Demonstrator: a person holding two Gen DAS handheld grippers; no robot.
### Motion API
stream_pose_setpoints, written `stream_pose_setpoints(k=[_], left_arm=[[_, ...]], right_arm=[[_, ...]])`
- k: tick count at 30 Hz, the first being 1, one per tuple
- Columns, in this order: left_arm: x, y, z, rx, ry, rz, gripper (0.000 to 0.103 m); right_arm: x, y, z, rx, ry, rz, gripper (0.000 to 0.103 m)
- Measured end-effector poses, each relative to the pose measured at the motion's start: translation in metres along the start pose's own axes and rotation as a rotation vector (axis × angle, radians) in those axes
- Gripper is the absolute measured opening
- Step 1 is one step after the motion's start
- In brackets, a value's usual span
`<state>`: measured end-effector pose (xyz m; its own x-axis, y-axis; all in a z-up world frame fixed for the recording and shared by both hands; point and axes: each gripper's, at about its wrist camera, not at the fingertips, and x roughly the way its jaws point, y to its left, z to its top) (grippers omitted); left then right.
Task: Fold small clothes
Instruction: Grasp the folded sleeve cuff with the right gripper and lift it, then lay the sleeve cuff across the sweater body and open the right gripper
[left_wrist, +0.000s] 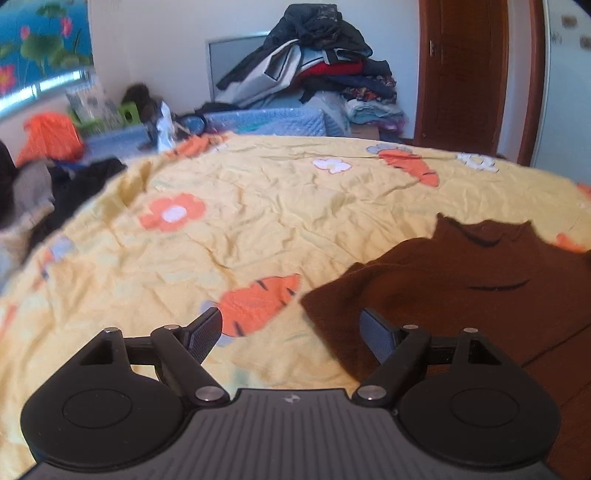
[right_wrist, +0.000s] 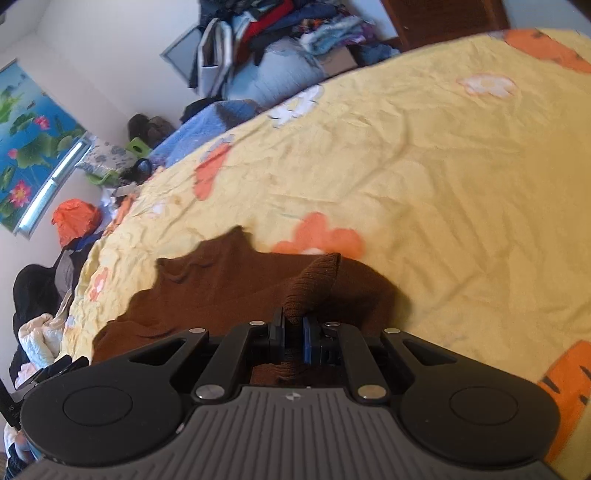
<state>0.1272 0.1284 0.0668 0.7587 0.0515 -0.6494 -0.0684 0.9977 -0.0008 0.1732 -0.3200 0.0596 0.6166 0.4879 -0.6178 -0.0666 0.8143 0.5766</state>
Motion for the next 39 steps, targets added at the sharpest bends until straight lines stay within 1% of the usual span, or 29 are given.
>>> stream_pose_setpoints(k=[2,3,4,5,6,8,9,11,13,14,15,16,17,18,20,21,22,24,26,27,29,30,31,32,33,35,37,38,39], left_arm=[[0.011,0.003,0.000,-0.097,0.087,-0.128,0.083],[0.019,0.004,-0.002,-0.150,0.138,-0.191,0.083],[0.027,0.006,-0.004,-0.201,0.179,-0.230,0.083],[0.034,0.008,-0.007,-0.242,0.205,-0.242,0.083],[0.035,0.010,-0.009,-0.264,0.196,-0.244,0.084],[0.037,0.012,-0.010,-0.292,0.182,-0.255,0.085],[0.038,0.012,-0.010,-0.305,0.177,-0.262,0.086],[0.043,0.011,-0.007,-0.324,0.169,-0.273,0.086],[0.048,0.005,-0.003,-0.311,0.160,-0.254,0.084],[0.050,-0.001,0.000,-0.280,0.153,-0.229,0.079],[0.051,-0.009,0.001,-0.233,0.149,-0.189,0.052],[0.052,-0.018,0.003,-0.180,0.147,-0.150,0.032],[0.051,-0.025,0.005,-0.133,0.139,-0.128,0.025],[0.046,-0.030,0.006,-0.093,0.122,-0.104,0.018],[0.030,-0.040,0.009,-0.019,0.046,-0.071,0.016],[0.021,-0.043,0.010,0.015,-0.001,-0.054,0.015],[0.017,-0.046,0.010,0.048,-0.025,-0.032,0.015],[0.025,-0.050,0.007,0.099,0.010,-0.005,0.015],[0.045,-0.048,-0.003,0.108,0.077,0.023,0.016],[0.044,-0.045,-0.008,0.102,0.045,0.019,0.019],[0.040,-0.040,-0.009,0.072,0.047,0.013,0.024],[0.037,-0.036,-0.007,0.049,0.061,0.008,0.034],[0.032,-0.030,-0.004,0.020,0.076,0.007,0.051],[0.023,-0.023,-0.003,-0.008,0.073,0.015,0.061],[0.014,-0.017,-0.002,-0.033,0.059,0.018,0.078],[-0.007,-0.009,-0.002,-0.052,0.002,-0.011,0.079],[-0.019,-0.012,-0.001,-0.043,-0.029,-0.038,0.079],[-0.018,-0.017,0.000,-0.037,-0.020,-0.049,0.079],[-0.015,-0.024,-0.001,-0.026,-0.003,-0.061,0.079]], right_arm=[[0.007,0.028,-0.004,-0.012,0.031,0.132,0.017],[0.012,0.039,-0.007,-0.025,0.046,0.161,0.028],[0.017,0.046,-0.009,-0.034,0.057,0.164,0.040],[0.019,0.047,-0.010,-0.023,0.057,0.155,0.062],[0.018,0.043,-0.011,-0.003,0.040,0.159,0.071],[0.012,0.030,-0.011,0.043,0.014,0.154,0.069],[0.010,0.025,-0.012,0.053,0.011,0.128,0.070],[0.013,0.017,-0.017,0.073,0.019,0.092,0.070],[0.023,0.016,-0.022,0.085,0.046,0.089,0.068],[0.031,0.019,-0.026,0.074,0.065,0.087,0.062],[0.039,0.024,-0.030,0.044,0.087,0.081,0.051],[0.047,0.031,-0.034,0.001,0.110,0.064,0.045],[0.054,0.038,-0.038,-0.049,0.113,0.039,0.032],[0.057,0.045,-0.040,-0.089,0.107,0.019,0.027],[0.054,0.051,-0.038,-0.111,0.097,0.016,0.020],[0.048,0.053,-0.037,-0.121,0.080,0.023,0.018],[0.042,0.053,-0.035,-0.130,0.062,0.018,0.018],[0.036,0.044,-0.033,-0.129,0.044,-0.009,0.018],[0.040,0.031,-0.038,-0.128,0.066,-0.058,0.016],[0.040,0.027,-0.042,-0.123,0.053,-0.050,0.014],[0.038,0.027,-0.045,-0.116,0.030,-0.050,0.016],[0.036,0.027,-0.046,-0.114,0.026,-0.051,0.027],[0.033,0.027,-0.046,-0.108,0.033,-0.047,0.033],[0.028,0.027,-0.045,-0.104,0.031,-0.041,0.045],[0.019,0.029,-0.046,-0.110,0.014,-0.048,0.059],[0.004,0.037,-0.045,-0.148,-0.015,-0.067,0.078],[-0.004,0.053,-0.047,-0.224,-0.041,-0.076,0.078],[-0.002,0.061,-0.048,-0.251,-0.038,-0.075,0.080],[0.001,0.069,-0.048,-0.275,-0.030,-0.069,0.084]])
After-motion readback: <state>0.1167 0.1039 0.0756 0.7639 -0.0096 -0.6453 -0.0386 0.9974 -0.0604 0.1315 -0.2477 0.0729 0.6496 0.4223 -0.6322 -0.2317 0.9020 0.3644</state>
